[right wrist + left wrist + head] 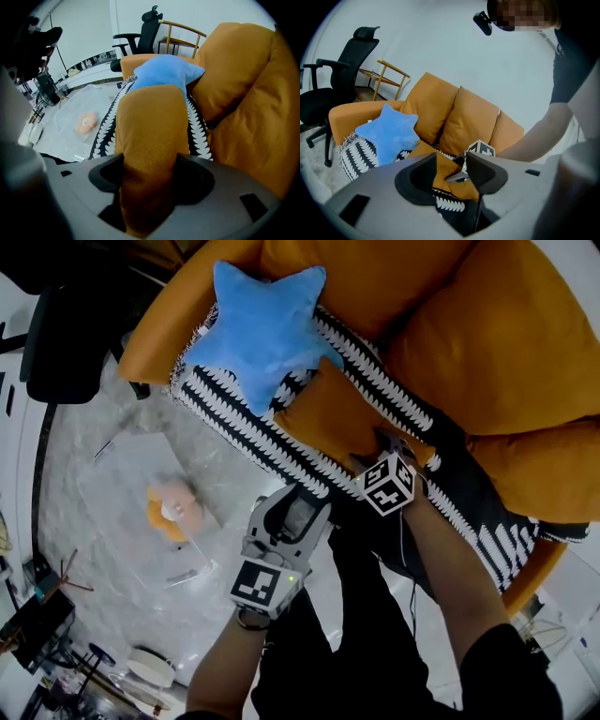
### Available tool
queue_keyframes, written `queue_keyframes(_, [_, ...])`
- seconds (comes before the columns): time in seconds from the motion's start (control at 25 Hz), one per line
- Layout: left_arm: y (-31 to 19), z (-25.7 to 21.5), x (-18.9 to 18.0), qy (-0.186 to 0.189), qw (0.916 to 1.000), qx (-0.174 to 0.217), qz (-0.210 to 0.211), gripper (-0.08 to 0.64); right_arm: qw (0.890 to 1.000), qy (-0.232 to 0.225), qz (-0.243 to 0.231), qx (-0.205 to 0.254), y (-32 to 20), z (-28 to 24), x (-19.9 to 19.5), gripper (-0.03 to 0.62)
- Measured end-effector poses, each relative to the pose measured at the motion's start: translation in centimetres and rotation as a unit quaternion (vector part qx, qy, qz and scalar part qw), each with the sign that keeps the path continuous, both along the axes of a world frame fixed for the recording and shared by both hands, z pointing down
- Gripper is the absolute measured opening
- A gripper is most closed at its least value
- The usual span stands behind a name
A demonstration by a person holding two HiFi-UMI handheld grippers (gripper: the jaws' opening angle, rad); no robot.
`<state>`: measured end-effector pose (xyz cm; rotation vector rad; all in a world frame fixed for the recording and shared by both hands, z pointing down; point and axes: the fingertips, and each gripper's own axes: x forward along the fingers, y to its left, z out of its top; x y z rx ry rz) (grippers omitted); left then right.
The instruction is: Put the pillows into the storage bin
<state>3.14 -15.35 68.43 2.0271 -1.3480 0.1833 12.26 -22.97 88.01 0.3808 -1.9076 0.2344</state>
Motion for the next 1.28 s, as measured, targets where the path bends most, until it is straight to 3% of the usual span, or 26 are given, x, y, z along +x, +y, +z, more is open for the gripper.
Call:
queue_keyframes(0.12, [-0.1, -1.3, -0.5, -0.001, 1.0000, 0.009, -0.003, 0.184, 1.000, -0.003, 0.014, -0.004, 0.0, -1.3, 0.1, 0.281])
queue_keyframes(0.28, [-0.4, -3.5, -1.3, -0.005, 0.9996, 0.025, -0.006, 0.184, 0.997, -0.041, 0.072, -0.003, -1.0, -4.7, -0.3, 0.273])
queue_keyframes(0.68, [-0.6, -12.2, -2.2, -0.025, 0.9961, 0.085, -0.007, 0.184, 0.979, -0.152, 0.118, 0.072, -2.6, -20.5, -3.3, 0.276])
queue_keyframes(1.08, [-1.6, -24.4, -3.7, -0.057, 0.9833, 0.173, 0.001, 0.177, 0.937, -0.266, 0.132, 0.183, -3.3, -39.8, -5.0, 0.279])
queue_keyframes(1.28, [-0.6, -30.9, -5.0, -0.081, 0.9705, 0.226, -0.014, 0.111, 0.913, -0.314, 0.125, 0.228, -1.5, -48.3, -5.7, 0.281])
